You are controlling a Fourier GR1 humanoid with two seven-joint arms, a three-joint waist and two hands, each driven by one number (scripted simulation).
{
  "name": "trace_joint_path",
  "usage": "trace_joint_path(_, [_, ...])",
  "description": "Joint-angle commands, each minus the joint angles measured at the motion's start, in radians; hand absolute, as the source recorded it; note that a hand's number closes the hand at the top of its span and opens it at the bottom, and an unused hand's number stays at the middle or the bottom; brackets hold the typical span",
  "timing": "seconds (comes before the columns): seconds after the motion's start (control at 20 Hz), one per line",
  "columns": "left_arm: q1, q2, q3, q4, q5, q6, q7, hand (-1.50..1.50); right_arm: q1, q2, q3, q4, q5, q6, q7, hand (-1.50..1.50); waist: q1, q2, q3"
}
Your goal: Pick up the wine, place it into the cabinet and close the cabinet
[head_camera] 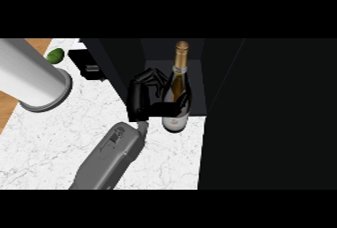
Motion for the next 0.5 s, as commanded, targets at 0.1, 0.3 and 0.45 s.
trace_joint_path(0.1, [-0.119,-0.001,0.040,0.131,0.057,-0.035,0.004,1.50,-0.005,-0.003,-0.010,-0.159,-0.099,-0.046,0.115,-1.50,-0.013,0.001,-0.001])
trace_joint_path(0.3, [-0.167,-0.001,0.076,0.190,0.055,-0.069,0.034,1.50,0.049,0.002,0.007,-0.097,-0.061,0.006,0.008,-1.50,-0.005,0.001,0.000])
trace_joint_path(0.45, [-0.242,-0.001,0.120,0.300,0.060,-0.083,0.007,1.50,-0.013,-0.015,-0.041,-0.093,-0.125,-0.024,0.076,-1.50,-0.012,0.003,0.000])
